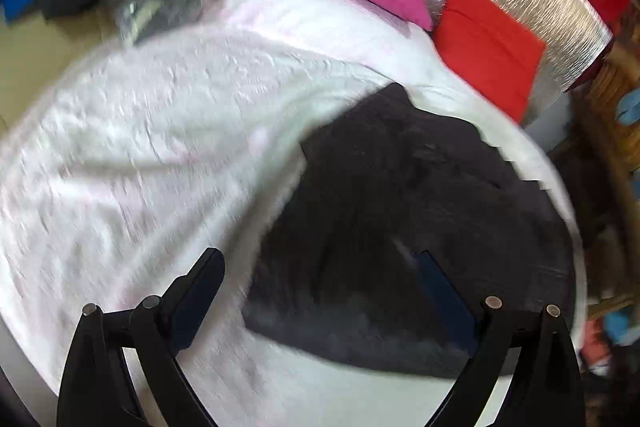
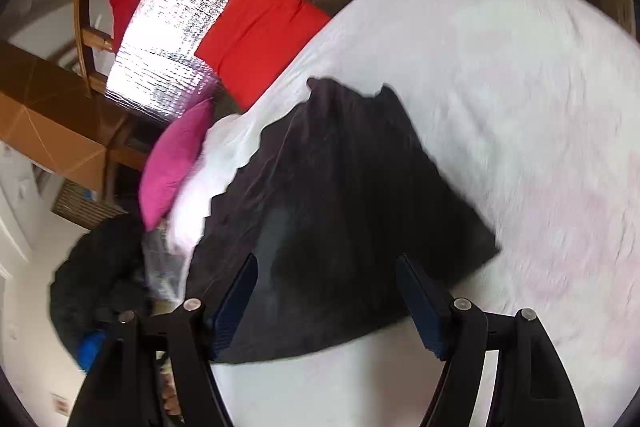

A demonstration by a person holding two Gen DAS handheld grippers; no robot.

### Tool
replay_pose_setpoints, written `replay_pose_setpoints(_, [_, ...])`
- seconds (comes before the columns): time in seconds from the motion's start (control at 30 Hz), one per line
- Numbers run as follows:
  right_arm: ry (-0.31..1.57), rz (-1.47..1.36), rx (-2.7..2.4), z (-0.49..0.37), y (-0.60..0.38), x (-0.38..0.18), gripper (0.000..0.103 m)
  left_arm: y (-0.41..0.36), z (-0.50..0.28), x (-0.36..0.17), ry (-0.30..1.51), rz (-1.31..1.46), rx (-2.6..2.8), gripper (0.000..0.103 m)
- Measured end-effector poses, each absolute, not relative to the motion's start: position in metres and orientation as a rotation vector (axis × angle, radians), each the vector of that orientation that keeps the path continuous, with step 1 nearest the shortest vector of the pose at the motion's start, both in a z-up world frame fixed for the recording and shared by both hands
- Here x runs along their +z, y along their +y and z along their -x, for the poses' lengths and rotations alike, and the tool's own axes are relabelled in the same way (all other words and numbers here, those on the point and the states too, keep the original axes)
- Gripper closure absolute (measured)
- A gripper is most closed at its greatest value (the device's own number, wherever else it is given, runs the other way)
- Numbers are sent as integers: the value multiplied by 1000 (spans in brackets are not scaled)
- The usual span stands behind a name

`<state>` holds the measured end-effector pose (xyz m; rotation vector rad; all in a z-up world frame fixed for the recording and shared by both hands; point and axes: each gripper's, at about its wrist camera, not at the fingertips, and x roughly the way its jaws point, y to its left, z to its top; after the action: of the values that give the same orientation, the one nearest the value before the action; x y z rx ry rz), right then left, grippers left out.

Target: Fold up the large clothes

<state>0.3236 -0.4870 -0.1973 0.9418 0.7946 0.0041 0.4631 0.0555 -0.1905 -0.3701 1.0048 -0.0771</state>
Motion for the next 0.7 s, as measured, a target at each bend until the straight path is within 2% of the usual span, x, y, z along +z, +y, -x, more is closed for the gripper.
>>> replay_pose_setpoints(0.33, [827, -1079, 76, -299, -448, -224, 27, 33, -398, -233, 1157, 691, -240, 5])
replay_pose_setpoints(0.53, [845, -1193, 21, -302, -442, -254, 26, 24, -415, -251, 1153, 794, -200, 5])
replay_pose_setpoints(0.7, [791, -1271, -32, -312, -450, -274, 25, 24, -432, -256, 1093, 858, -169, 5])
